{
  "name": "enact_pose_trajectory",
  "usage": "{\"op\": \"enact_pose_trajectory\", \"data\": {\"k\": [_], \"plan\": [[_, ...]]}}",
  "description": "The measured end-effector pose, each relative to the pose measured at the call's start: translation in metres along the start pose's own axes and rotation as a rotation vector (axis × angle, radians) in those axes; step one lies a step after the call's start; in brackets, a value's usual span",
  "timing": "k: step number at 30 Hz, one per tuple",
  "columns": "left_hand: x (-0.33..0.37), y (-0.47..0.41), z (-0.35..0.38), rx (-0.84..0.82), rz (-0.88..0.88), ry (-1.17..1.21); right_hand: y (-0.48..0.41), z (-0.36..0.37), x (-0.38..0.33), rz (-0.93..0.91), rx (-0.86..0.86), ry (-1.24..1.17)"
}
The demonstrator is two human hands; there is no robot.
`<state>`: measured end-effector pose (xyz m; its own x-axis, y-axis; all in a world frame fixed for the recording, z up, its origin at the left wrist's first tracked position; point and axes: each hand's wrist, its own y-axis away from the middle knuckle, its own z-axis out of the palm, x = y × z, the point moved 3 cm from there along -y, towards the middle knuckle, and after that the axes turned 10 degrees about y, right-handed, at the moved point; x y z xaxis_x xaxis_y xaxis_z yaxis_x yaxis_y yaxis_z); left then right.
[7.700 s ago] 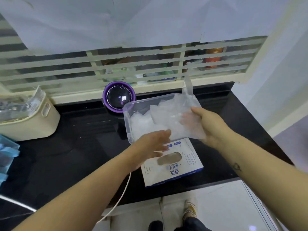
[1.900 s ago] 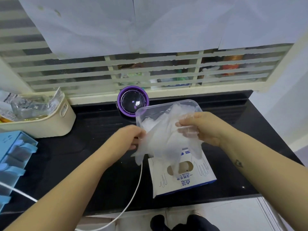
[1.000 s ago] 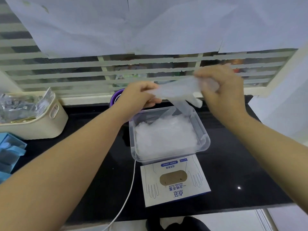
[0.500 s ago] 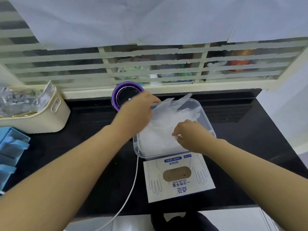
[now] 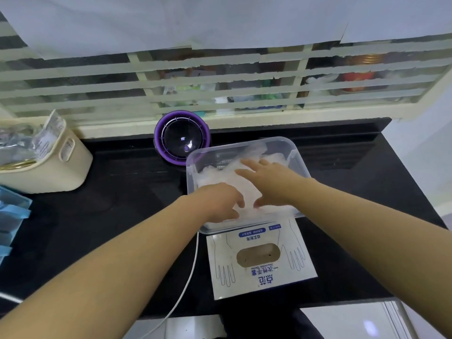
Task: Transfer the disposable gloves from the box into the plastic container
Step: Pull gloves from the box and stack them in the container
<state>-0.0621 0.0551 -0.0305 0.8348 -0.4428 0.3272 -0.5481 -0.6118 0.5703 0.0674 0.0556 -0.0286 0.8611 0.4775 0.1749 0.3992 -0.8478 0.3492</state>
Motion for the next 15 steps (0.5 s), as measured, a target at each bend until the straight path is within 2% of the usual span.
{"op": "enact_pose_trajectory", "data": {"k": [3,6,10,15], "plan": [[-0.005,-0.004,0.003,0.032,-0.016,0.072,-0.004,0.020,0.003,0.041,-0.088,-0.001],[-0.006,-0.013,0.005,0.109,-0.075,0.037,-0.007,0.031,0.004,0.067,-0.167,-0.053],[-0.012,-0.027,0.017,-0.010,-0.207,-0.049,-0.016,0.046,0.006,0.085,-0.286,-0.083],[-0.018,-0.045,0.033,-0.074,-0.255,0.004,-0.017,0.058,0.005,0.061,-0.355,0.016]]}}
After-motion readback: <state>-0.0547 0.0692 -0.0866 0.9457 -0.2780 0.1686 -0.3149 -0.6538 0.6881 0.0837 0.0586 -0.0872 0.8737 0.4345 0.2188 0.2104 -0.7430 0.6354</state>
